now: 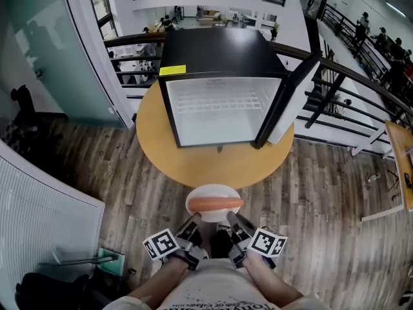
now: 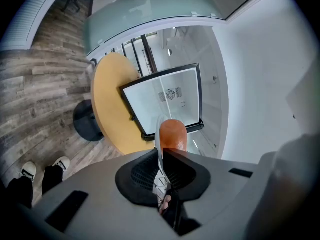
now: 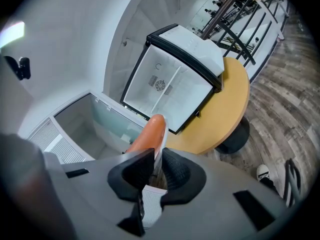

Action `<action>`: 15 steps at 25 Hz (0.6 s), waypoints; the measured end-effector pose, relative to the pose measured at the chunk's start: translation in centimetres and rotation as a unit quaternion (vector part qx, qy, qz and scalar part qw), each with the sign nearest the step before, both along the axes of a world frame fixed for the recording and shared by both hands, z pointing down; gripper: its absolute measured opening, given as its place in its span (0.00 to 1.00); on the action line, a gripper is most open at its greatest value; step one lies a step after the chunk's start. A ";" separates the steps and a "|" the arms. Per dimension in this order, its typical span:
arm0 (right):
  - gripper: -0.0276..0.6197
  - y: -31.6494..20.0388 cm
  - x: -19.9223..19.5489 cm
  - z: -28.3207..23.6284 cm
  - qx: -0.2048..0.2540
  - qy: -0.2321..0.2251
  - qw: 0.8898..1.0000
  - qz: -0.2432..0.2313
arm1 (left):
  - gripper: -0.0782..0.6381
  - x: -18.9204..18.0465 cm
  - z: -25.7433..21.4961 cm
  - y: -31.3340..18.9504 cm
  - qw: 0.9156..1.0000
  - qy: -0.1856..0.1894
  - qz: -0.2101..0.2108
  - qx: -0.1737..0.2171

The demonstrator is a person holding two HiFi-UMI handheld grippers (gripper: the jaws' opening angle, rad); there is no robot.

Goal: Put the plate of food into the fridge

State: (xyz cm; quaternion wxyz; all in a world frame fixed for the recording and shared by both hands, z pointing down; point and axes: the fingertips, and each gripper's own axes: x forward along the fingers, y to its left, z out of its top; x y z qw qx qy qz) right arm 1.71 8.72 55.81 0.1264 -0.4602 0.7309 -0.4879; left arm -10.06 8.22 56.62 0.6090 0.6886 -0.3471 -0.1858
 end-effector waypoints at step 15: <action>0.14 -13.6 5.6 -2.4 0.025 0.000 0.999 -0.032 | 0.16 5.7 -2.2 -12.9 0.999 0.004 -0.028 0.017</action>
